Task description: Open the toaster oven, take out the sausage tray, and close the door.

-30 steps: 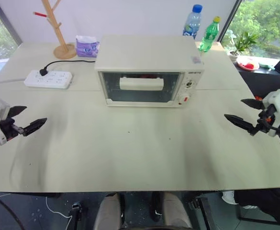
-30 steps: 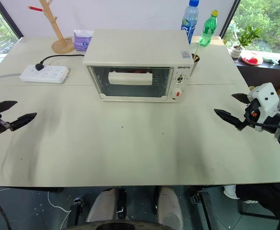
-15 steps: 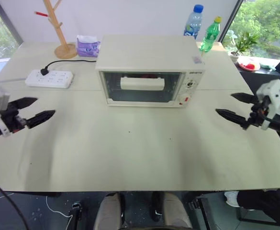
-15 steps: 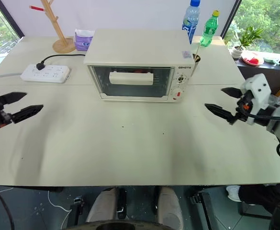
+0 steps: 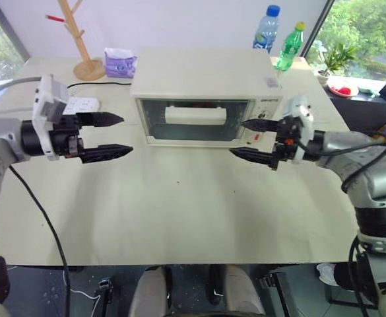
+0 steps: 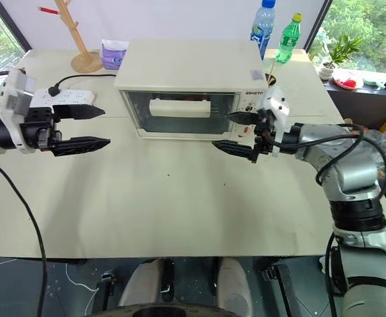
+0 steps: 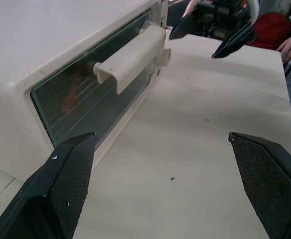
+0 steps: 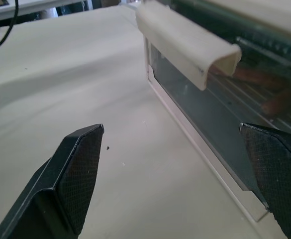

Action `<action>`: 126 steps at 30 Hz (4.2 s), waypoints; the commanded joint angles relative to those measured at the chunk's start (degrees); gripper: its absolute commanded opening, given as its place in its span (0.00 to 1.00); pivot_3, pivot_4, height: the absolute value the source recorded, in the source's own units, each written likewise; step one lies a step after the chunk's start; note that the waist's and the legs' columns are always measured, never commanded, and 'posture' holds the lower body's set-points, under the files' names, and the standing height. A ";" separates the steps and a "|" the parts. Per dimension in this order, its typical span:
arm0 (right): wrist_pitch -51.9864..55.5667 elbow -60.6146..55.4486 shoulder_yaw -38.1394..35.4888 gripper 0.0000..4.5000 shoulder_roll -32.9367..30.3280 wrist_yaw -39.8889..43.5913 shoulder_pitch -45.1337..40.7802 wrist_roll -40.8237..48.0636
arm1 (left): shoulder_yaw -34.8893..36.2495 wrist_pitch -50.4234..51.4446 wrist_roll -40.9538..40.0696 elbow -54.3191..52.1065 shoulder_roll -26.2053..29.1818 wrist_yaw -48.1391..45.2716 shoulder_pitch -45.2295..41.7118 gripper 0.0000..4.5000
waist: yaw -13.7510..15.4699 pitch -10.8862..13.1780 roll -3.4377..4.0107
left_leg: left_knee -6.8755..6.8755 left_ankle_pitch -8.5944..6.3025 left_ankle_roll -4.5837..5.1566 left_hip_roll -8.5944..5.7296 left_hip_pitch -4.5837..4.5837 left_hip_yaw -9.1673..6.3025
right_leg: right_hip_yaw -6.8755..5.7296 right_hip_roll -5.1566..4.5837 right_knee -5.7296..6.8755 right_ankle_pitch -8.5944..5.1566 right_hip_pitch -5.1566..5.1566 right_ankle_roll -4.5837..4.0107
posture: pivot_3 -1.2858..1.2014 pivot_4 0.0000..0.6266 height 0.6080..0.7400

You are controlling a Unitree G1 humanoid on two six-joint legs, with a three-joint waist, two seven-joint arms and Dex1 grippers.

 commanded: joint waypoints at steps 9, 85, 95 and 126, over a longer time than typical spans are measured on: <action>-5.58 6.63 4.51 0.99 8.27 0.35 -7.64 -5.20 | -2.09 -2.34 2.82 1.87 -2.42 -1.13 -4.62 1.00 | -0.21 0.03 0.02 | 0.43 -0.02 0.03 0.08 -0.15 -0.08 | 0.00 0.08 0.11 0.00 -0.03 0.00 | 0.52 0.24 0.87; 16.52 -21.00 -21.06 1.00 -15.51 -5.02 17.77 16.57 | -18.17 -26.34 30.47 26.87 -20.77 -2.98 -7.31 0.00 | 0.13 0.03 -0.01 | 0.74 -0.15 0.25 0.11 -0.22 -0.20 | 0.01 0.12 0.14 0.00 0.07 0.00 | 0.52 0.24 0.87; 15.52 -20.28 -18.67 1.00 -14.21 -6.52 15.89 16.12 | -16.64 -25.57 30.03 26.76 -19.77 -1.47 -7.10 0.77 | 0.10 0.03 -0.01 | 0.74 -0.15 0.26 0.11 -0.21 -0.20 | 0.01 0.12 0.14 0.00 0.08 0.00 | 0.52 0.24 0.87; -23.33 15.80 25.54 1.00 13.80 -26.27 -15.59 -37.59 | -1.14 3.46 4.56 3.34 -5.84 0.45 -4.19 0.99 | -0.43 0.06 0.00 | 0.73 -0.14 0.23 0.11 -0.28 -0.16 | 0.01 0.14 0.14 0.00 -0.01 0.00 | 0.52 0.24 0.87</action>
